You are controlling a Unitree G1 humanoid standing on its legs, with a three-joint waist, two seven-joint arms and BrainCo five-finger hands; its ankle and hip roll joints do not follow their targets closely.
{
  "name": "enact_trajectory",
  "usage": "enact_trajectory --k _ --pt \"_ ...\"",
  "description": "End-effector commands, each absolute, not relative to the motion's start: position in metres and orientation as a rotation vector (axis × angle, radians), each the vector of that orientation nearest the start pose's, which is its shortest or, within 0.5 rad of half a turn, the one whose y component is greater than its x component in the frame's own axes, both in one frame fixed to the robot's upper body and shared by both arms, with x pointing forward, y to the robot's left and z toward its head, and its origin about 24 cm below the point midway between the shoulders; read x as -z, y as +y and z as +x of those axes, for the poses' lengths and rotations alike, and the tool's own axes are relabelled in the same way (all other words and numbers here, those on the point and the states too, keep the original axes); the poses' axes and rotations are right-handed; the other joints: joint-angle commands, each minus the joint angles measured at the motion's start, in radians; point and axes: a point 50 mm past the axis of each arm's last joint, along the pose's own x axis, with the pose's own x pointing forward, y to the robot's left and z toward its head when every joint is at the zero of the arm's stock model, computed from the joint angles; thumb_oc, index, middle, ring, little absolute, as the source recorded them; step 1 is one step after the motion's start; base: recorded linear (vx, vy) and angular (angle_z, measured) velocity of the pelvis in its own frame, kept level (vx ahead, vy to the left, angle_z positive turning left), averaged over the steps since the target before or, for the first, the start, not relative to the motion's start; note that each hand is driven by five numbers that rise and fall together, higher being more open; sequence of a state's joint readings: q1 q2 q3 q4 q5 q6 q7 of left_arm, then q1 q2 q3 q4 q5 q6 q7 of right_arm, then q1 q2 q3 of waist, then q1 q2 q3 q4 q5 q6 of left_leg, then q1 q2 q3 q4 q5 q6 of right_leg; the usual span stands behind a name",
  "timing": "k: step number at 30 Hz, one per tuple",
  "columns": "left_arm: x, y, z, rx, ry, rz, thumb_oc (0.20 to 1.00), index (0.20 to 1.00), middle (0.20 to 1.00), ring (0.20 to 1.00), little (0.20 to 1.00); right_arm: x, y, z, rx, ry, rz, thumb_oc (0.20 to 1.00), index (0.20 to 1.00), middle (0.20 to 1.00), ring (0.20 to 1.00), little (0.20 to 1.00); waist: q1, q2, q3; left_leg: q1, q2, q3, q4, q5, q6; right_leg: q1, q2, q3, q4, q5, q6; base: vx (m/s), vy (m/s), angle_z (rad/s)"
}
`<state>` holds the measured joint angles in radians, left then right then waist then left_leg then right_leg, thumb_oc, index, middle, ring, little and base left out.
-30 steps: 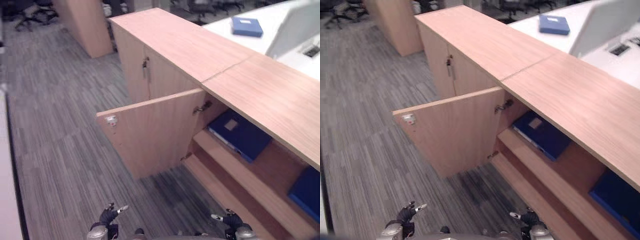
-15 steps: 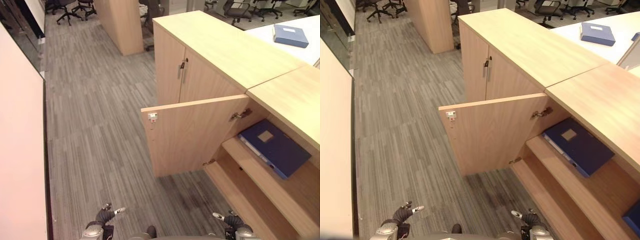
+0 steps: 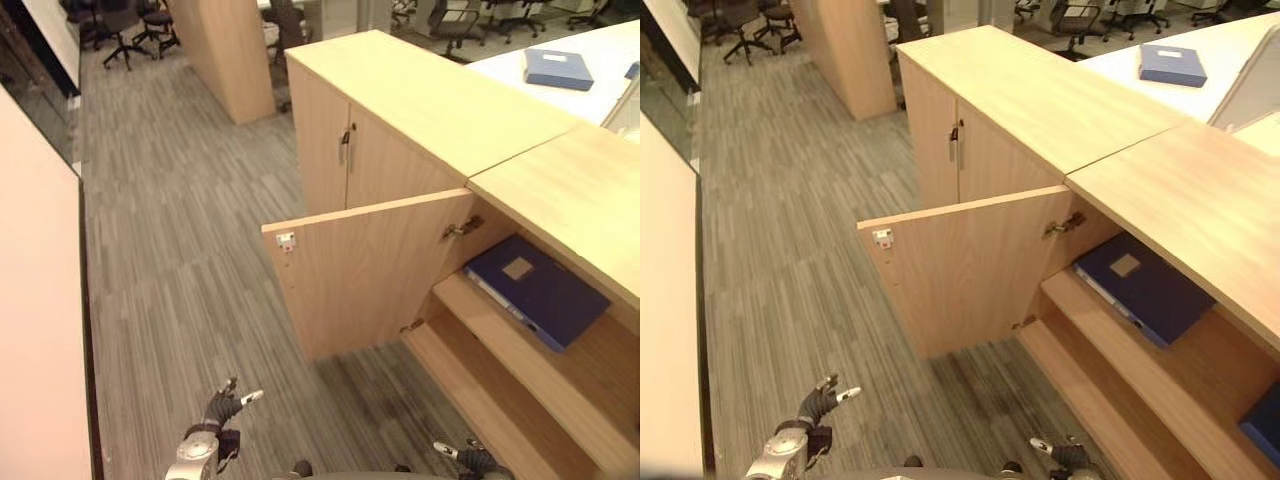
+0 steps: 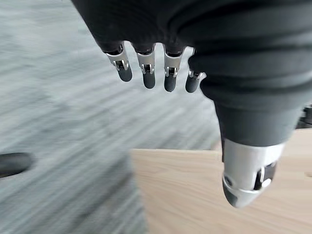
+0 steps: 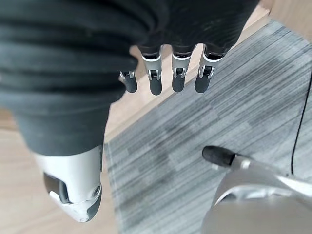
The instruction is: Put the empty folder in the office cabinet
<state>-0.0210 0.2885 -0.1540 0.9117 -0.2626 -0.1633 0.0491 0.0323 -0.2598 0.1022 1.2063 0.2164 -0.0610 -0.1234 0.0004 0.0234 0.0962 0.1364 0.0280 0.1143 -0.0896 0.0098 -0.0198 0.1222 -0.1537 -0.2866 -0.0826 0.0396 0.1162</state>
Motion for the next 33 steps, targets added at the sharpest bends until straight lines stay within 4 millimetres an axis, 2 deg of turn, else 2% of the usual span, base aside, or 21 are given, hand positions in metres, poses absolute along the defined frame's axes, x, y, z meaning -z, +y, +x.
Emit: enact_trajectory --k 1,2,3,4,6,8,9,12,17,19,21,29,33 --pt "0.087 0.256 0.21 -0.228 0.578 0.119 1.0 1.0 1.0 1.0 1.0 0.153 -0.251 0.098 0.302 1.119 -0.19 1.0 1.0 1.0 1.0 1.0 0.004 -0.018 -0.015 0.038 0.009 -0.014 0.002 -0.094 -0.053 -0.006 -0.075 0.027 0.051 -0.007 0.088 0.05 -0.018 -0.21" --pt "0.087 0.256 0.21 -0.228 0.578 0.119 1.0 1.0 1.0 1.0 1.0 0.153 -0.251 0.098 0.302 1.119 -0.19 1.0 1.0 1.0 1.0 1.0 0.004 -0.018 -0.014 0.038 0.01 -0.014 0.002 -0.094 -0.053 -0.006 -0.075 0.027 0.051 -0.007 0.088 0.07 -0.024 -0.25" --pt "0.072 0.264 0.227 -0.245 0.514 0.123 1.0 1.0 1.0 1.0 1.0 0.153 -0.251 0.097 0.292 1.12 -0.197 1.0 1.0 1.0 1.0 1.0 -0.011 -0.015 -0.02 0.047 0.012 -0.004 0.002 -0.098 -0.056 -0.004 -0.074 0.036 0.048 -0.005 0.089 0.04 -0.013 -0.25" --pt "0.072 0.264 0.227 -0.245 0.514 0.123 1.0 1.0 1.0 1.0 1.0 0.153 -0.251 0.097 0.292 1.119 -0.196 1.0 1.0 1.0 1.0 1.0 -0.01 -0.015 -0.019 0.049 0.012 -0.003 0.002 -0.099 -0.056 -0.003 -0.073 0.036 0.048 -0.005 0.089 0.06 -0.019 -0.17" --pt "0.055 0.269 0.245 -0.253 0.444 0.122 1.0 1.0 1.0 1.0 1.0 0.154 -0.25 0.096 0.279 1.12 -0.199 1.0 1.0 1.0 1.0 1.0 -0.022 -0.012 -0.023 0.054 0.014 0.005 0.002 -0.101 -0.058 -0.001 -0.073 0.042 0.047 -0.005 0.09 0.03 -0.013 -0.16" --pt "0.055 0.269 0.245 -0.253 0.444 0.122 1.0 1.0 1.0 1.0 1.0 0.154 -0.249 0.096 0.279 1.12 -0.199 1.0 1.0 1.0 1.0 1.0 -0.022 -0.013 -0.022 0.055 0.014 0.005 0.002 -0.101 -0.058 -0.001 -0.073 0.042 0.047 -0.005 0.09 0.03 -0.009 -0.14" --pt "0.021 0.283 0.277 -0.263 0.337 0.176 1.0 1.0 1.0 1.0 1.0 0.154 -0.246 0.096 0.245 1.113 -0.206 1.0 1.0 1.0 1.0 1.0 -0.054 -0.008 -0.03 0.062 0.018 0.022 0.002 -0.104 -0.063 -0.004 -0.071 0.057 0.047 -0.003 0.092 0.07 -0.013 -0.11" --pt "-0.003 0.295 0.296 -0.277 0.287 0.228 1.0 1.0 1.0 1.0 1.0 0.154 -0.246 0.095 0.225 1.113 -0.214 1.0 1.0 1.0 1.0 1.0 -0.073 -0.005 -0.034 0.068 0.021 0.037 0.002 -0.108 -0.065 -0.008 -0.07 0.067 0.049 -0.001 0.095 0.05 -0.008 -0.18" --pt "-0.035 0.314 0.315 -0.32 0.235 0.271 1.0 1.0 1.0 1.0 1.0 0.152 -0.247 0.101 0.197 1.095 -0.227 1.0 1.0 1.0 1.0 1.0 -0.095 -0.01 -0.036 0.064 0.026 0.063 0.002 -0.106 -0.068 -0.033 -0.066 0.088 0.057 0.008 0.103 0.02 0.002 -0.19" --pt "-0.04 0.317 0.317 -0.329 0.224 0.273 1.0 1.0 1.0 1.0 1.0 0.152 -0.247 0.101 0.193 1.094 -0.23 1.0 1.0 1.0 1.0 1.0 -0.099 -0.012 -0.035 0.063 0.028 0.068 0.002 -0.105 -0.068 -0.038 -0.066 0.091 0.058 0.01 0.105 0.01 0.013 -0.27" --pt "-0.059 0.323 0.328 -0.358 0.178 0.252 1.0 1.0 1.0 1.0 1.0 0.15 -0.251 0.101 0.189 1.09 -0.24 1.0 1.0 1.0 1.0 1.0 -0.112 -0.023 -0.035 0.056 0.031 0.082 0.002 -0.104 -0.07 -0.053 -0.063 0.104 0.058 0.017 0.112 0.02 0.019 -0.14" --pt "-0.079 0.325 0.339 -0.376 0.126 0.222 1.0 1.0 1.0 1.0 1.0 0.148 -0.255 0.103 0.187 1.076 -0.244 1.0 1.0 1.0 1.0 1.0 -0.129 -0.045 -0.029 0.04 0.036 0.095 0.002 -0.103 -0.07 -0.085 -0.061 0.123 0.062 0.026 0.12 0.0 0.013 -0.09" --pt "-0.085 0.321 0.344 -0.381 0.097 0.175 1.0 1.0 1.0 1.0 1.0 0.147 -0.255 0.104 0.185 1.069 -0.243 1.0 1.0 1.0 1.0 1.0 -0.138 -0.069 -0.019 0.031 0.039 0.106 0.002 -0.103 -0.068 -0.102 -0.06 0.14 0.063 0.033 0.126 -0.01 0.019 -0.07"
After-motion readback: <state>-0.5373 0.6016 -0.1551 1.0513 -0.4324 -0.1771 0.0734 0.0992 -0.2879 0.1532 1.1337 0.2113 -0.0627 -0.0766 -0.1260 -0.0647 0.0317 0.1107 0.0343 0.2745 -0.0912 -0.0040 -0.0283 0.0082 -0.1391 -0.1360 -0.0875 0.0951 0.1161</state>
